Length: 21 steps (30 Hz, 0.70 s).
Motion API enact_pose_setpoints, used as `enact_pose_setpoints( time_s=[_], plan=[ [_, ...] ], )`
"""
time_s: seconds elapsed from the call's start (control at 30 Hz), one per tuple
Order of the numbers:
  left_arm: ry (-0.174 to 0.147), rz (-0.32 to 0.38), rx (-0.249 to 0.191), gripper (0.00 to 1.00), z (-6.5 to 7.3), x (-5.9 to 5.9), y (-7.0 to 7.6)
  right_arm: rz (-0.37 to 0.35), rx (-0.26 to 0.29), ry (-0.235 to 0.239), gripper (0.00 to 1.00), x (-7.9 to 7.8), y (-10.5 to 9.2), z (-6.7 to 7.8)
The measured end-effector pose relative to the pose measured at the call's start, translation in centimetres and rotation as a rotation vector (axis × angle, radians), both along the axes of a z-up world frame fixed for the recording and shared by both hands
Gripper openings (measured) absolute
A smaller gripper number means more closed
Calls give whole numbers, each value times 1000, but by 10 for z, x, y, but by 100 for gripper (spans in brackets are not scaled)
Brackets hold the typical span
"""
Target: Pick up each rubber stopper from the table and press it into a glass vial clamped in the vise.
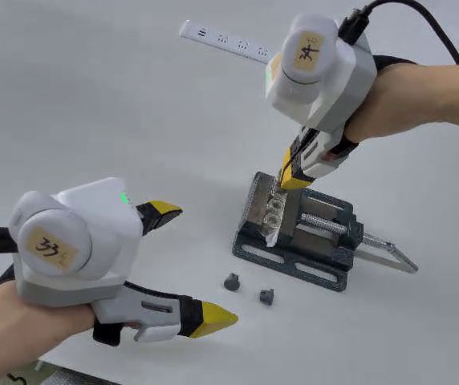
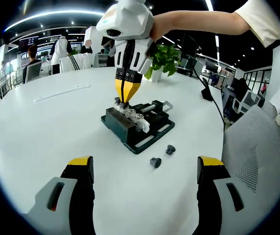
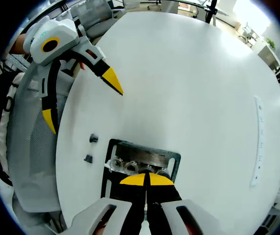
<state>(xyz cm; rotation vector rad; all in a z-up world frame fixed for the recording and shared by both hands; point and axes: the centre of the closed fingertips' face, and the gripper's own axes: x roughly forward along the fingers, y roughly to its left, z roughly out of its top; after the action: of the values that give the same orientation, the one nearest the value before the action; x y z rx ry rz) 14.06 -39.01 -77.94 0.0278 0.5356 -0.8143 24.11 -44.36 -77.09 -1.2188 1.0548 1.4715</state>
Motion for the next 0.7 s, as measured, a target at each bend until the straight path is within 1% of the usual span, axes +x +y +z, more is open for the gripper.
enact_pose_setpoints(
  time_s=[0.13,0.23,0.3,0.37,0.4,0.43,0.5,0.53,0.6,0.7],
  plan=[
    [2,2,-1,86,-1,1,0,-3,-11,-6,0,2,2,-3],
    [0,5,-4,86,-1,2,0,11,-20,-18,0,0,1,-2],
    [-1,5,-4,86,0,2,0,-3,-26,-19,0,3,2,-3],
    [0,4,-5,86,0,2,-1,12,-29,-35,0,2,1,-2],
    [-3,6,-5,86,0,2,-1,10,-31,-43,0,-2,0,-2],
    [2,6,-7,86,0,2,-1,11,-33,-49,0,-3,0,-1],
    [0,5,-5,86,0,2,-1,5,-38,-67,0,-2,0,-2],
    [-1,4,-4,86,0,2,-1,22,-37,-79,0,-2,1,-2],
    [0,5,-9,86,0,2,-2,-4,-29,-79,0,-2,0,-1],
    [-2,0,-6,86,0,2,-3,-12,-23,-84,0,-1,-1,-1]
  ],
)
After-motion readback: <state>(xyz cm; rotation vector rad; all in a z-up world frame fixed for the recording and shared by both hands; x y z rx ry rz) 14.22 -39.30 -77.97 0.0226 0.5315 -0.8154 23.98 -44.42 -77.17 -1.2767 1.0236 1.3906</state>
